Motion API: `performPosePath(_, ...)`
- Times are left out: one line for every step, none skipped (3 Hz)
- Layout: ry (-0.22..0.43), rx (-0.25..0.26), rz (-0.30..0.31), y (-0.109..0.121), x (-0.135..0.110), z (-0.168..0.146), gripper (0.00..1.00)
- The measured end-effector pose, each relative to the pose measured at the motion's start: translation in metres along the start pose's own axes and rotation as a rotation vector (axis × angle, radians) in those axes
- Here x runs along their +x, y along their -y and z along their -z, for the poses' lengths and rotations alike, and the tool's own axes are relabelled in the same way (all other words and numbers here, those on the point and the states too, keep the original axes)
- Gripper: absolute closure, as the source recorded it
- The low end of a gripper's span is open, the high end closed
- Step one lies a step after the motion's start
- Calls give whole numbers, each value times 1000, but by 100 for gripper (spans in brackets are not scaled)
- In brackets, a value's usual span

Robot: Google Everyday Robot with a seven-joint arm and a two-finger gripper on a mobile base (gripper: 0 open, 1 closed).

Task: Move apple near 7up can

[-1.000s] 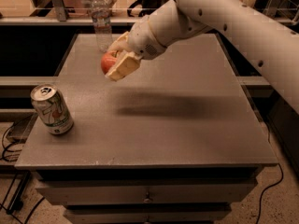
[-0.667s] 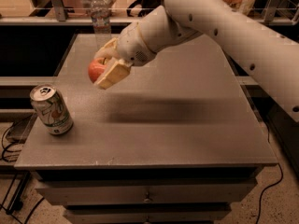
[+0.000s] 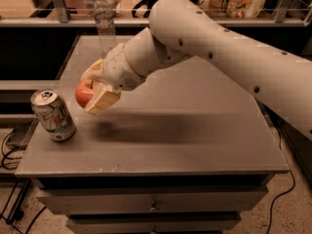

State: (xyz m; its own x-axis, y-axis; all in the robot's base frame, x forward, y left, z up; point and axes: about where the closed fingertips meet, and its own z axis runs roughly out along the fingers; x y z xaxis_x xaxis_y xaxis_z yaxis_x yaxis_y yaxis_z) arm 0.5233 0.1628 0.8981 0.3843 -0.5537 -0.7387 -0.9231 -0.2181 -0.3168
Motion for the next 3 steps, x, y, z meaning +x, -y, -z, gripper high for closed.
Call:
performPosePath(-35, 23, 9, -15, 7, -14, 35)
performPosePath(-47, 34, 10, -27, 10, -21, 12)
performPosePath(-57, 42, 12, -36, 12, -26, 0)
